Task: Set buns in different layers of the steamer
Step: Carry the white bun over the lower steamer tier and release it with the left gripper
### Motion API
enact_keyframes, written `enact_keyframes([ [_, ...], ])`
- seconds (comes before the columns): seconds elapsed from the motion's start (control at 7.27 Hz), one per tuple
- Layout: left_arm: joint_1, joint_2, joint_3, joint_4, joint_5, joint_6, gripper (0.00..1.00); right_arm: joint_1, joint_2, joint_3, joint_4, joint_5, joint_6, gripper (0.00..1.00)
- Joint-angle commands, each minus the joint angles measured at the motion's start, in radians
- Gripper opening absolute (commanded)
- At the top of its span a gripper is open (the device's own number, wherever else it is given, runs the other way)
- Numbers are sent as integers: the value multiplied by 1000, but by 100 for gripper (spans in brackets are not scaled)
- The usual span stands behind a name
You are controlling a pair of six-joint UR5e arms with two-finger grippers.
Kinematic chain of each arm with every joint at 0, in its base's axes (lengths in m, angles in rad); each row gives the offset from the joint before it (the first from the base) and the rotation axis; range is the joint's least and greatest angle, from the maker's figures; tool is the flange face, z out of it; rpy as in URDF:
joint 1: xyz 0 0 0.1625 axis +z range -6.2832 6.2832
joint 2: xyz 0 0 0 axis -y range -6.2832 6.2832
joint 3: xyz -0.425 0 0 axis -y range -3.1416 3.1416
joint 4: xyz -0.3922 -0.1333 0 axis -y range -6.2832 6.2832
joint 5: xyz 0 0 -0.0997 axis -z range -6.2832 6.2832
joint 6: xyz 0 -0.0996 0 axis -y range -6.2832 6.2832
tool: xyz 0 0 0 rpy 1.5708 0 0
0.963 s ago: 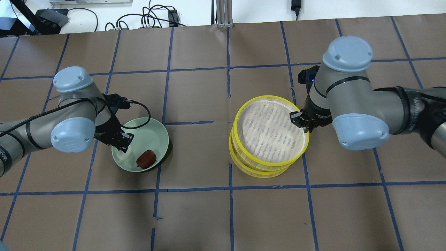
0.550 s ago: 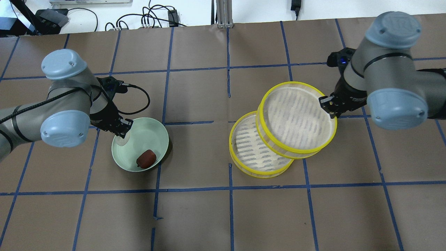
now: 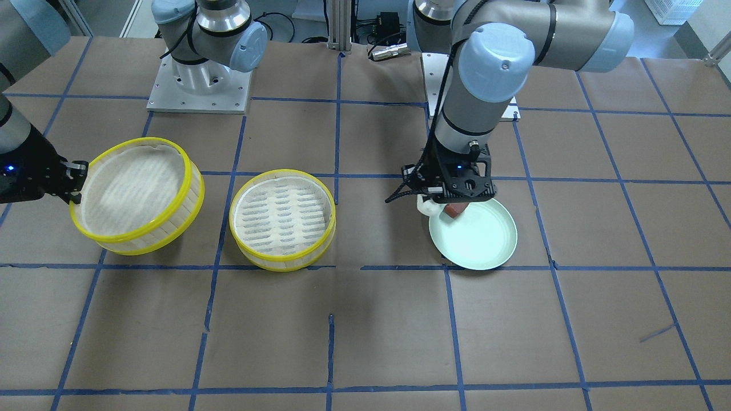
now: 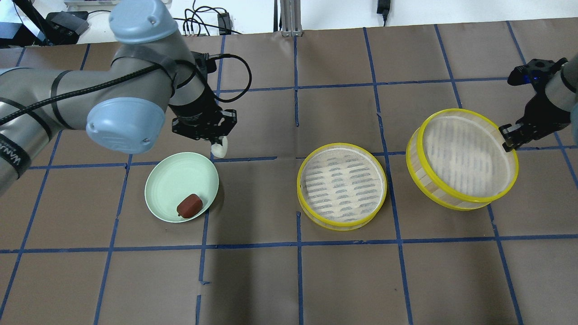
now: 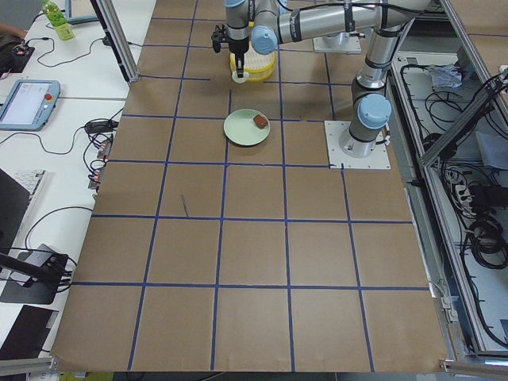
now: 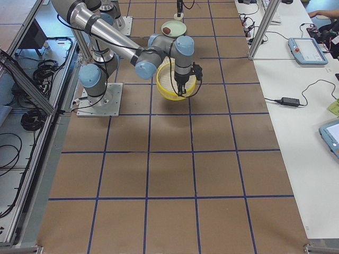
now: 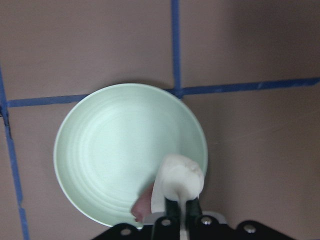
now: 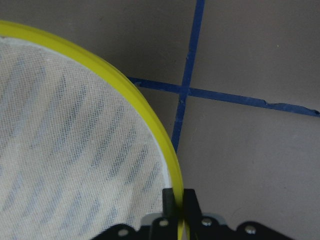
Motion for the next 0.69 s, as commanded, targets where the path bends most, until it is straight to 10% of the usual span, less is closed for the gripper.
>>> enact_keyframes([
  [0.0, -122, -72, 25, 57, -59, -285, 4, -28, 18, -1, -23, 0, -66, 5],
  [0.55, -319, -193, 24, 307, -59, -557, 4, -30, 18, 2, -17, 0, -66, 4],
])
